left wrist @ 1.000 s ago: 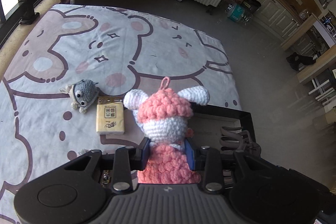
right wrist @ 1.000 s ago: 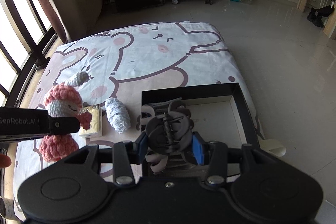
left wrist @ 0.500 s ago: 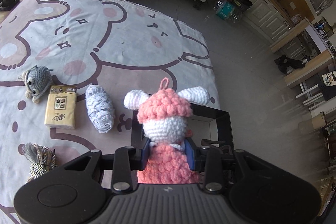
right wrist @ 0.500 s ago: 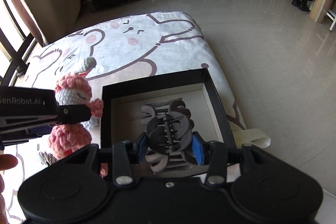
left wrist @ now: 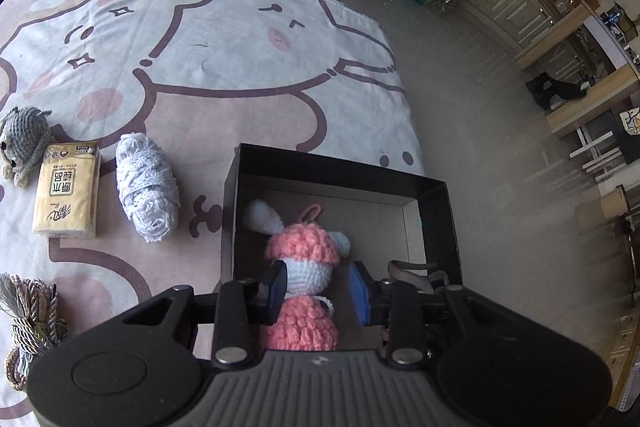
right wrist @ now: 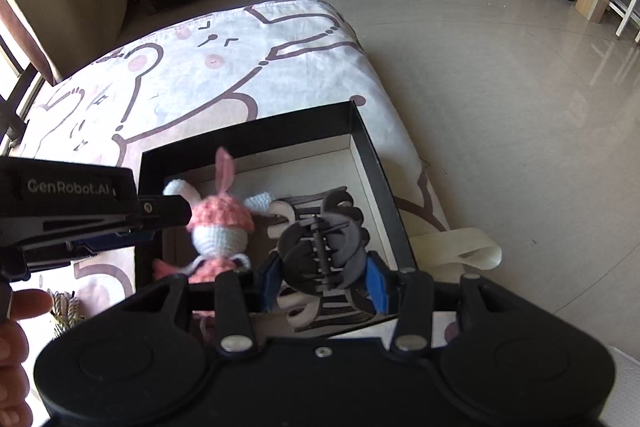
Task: Organize objects
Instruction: 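Lower the bunny and clip into the box and open both tools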
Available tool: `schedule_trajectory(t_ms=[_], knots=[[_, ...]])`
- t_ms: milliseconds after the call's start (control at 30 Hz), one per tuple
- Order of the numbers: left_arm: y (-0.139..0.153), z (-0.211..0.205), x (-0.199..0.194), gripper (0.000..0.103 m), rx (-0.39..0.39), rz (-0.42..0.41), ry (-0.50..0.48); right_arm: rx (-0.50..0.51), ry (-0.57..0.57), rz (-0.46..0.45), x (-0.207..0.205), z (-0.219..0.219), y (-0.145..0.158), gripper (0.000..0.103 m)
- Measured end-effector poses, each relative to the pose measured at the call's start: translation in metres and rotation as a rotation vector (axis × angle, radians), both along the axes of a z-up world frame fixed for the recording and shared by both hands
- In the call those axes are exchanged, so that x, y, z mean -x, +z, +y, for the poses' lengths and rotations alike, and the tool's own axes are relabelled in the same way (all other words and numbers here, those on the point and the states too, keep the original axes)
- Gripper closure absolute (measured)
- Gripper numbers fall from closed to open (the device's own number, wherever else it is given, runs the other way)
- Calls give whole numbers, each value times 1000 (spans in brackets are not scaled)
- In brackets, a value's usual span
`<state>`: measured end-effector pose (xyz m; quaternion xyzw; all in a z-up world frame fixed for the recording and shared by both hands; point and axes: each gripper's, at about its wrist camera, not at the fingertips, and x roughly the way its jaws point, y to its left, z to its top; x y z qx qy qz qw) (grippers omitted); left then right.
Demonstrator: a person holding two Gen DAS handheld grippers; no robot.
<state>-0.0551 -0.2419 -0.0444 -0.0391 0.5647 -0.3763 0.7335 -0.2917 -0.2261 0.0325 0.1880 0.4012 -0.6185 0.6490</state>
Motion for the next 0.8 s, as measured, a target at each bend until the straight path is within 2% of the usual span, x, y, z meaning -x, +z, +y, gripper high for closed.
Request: schedule_trajectory(t_ms=[300,600,800], knots=[[-2,5,-12,68,-44,-24,-13,-26,-4,27,-3,-9,-11,58],[12,5,-8,68,-88,-129,-101,-56,-12,20,-11,-21,-21,58],[20,11,-11,68,-95,-166,-107,-91,-4,44,-19,-27,-35,58]])
